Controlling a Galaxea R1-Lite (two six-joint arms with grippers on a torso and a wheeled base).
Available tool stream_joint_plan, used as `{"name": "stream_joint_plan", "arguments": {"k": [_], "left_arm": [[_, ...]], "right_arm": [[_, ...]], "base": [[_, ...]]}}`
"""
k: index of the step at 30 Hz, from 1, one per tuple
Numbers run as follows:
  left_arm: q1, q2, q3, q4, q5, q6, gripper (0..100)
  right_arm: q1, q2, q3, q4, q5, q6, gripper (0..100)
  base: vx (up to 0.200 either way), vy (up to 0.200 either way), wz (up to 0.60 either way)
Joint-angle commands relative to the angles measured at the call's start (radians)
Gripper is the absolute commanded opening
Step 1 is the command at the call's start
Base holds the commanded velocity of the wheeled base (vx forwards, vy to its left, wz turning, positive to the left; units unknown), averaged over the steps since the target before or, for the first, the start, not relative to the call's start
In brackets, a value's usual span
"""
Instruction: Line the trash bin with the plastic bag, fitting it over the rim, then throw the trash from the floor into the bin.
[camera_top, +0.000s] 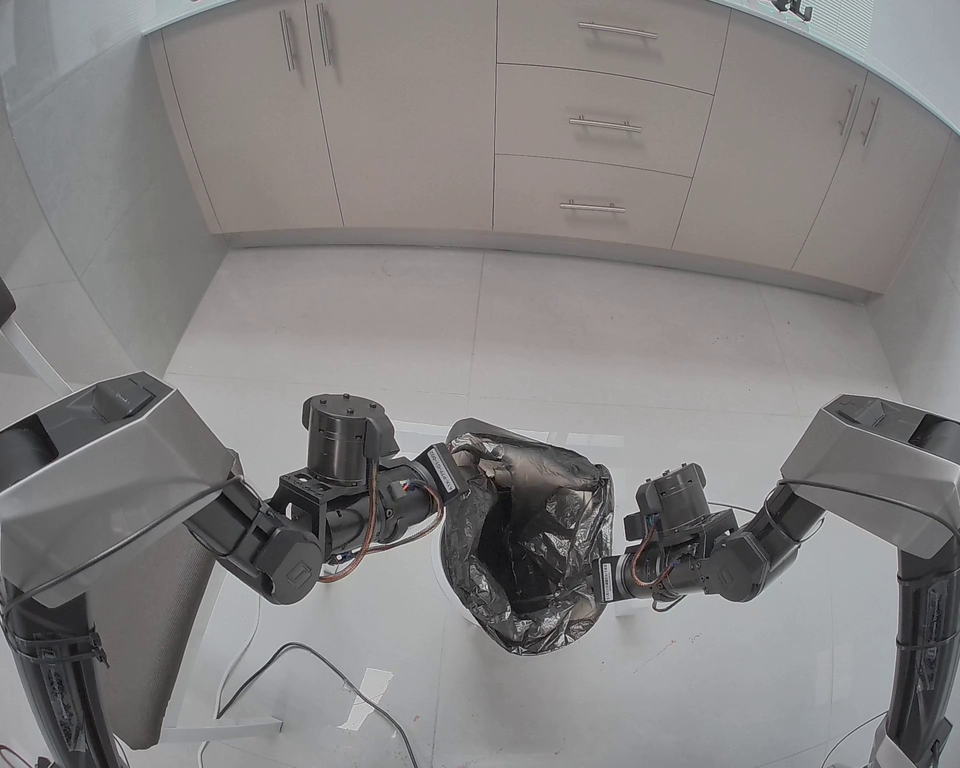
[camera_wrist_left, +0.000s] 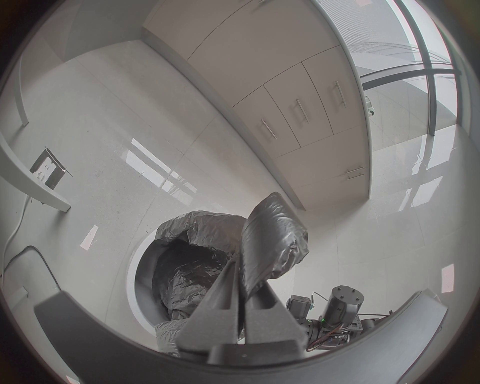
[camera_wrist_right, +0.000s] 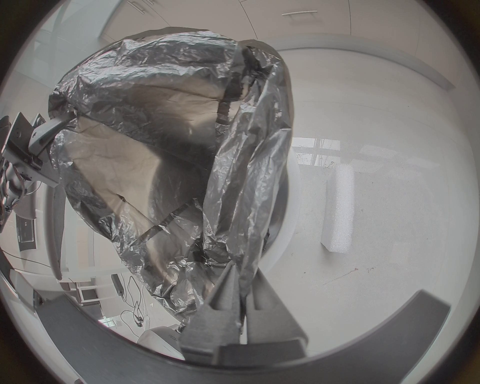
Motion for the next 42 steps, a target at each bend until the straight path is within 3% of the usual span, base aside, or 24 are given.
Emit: {"name": "stream_joint_plan", "arguments": {"k": [1,11,12,22,25,32,42], "left_arm": [[0.0,0.002,0.004,-0.004,0.0,-0.001,0],[-0.002,0.008,0.003,-0.006,0.0,-0.001,0],[-0.002,0.008,0.003,-0.006,0.0,-0.001,0],[-0.002,0.008,0.004,-0.006,0.0,-0.001,0],[-0.002,0.008,0.004,-0.006,0.0,-0.001,0],[-0.002,0.005,0.004,-0.012,0.001,-0.001,0],[-0.002,0.006,0.003,-0.012,0.001,-0.001,0]], "right_arm": [[0.001,0.013,0.002,0.0,-0.001,0.0,0],[-0.002,0.018,0.016,0.002,-0.036,-0.008,0],[0.0,0.021,0.016,0.002,-0.036,-0.008,100],[0.001,-0.01,0.034,-0.001,-0.039,-0.006,100],[-0.011,-0.097,0.031,-0.001,-0.053,0.001,100],[-0.051,-0.056,-0.062,0.0,-0.188,0.0,100],[-0.062,-0.051,-0.058,0.002,-0.194,-0.002,100]], "base": [[0.0,0.0,0.0],[0.0,0.0,0.0],[0.0,0.0,0.0],[0.0,0.0,0.0],[0.0,0.0,0.0],[0.0,0.0,0.0],[0.0,0.0,0.0]]}}
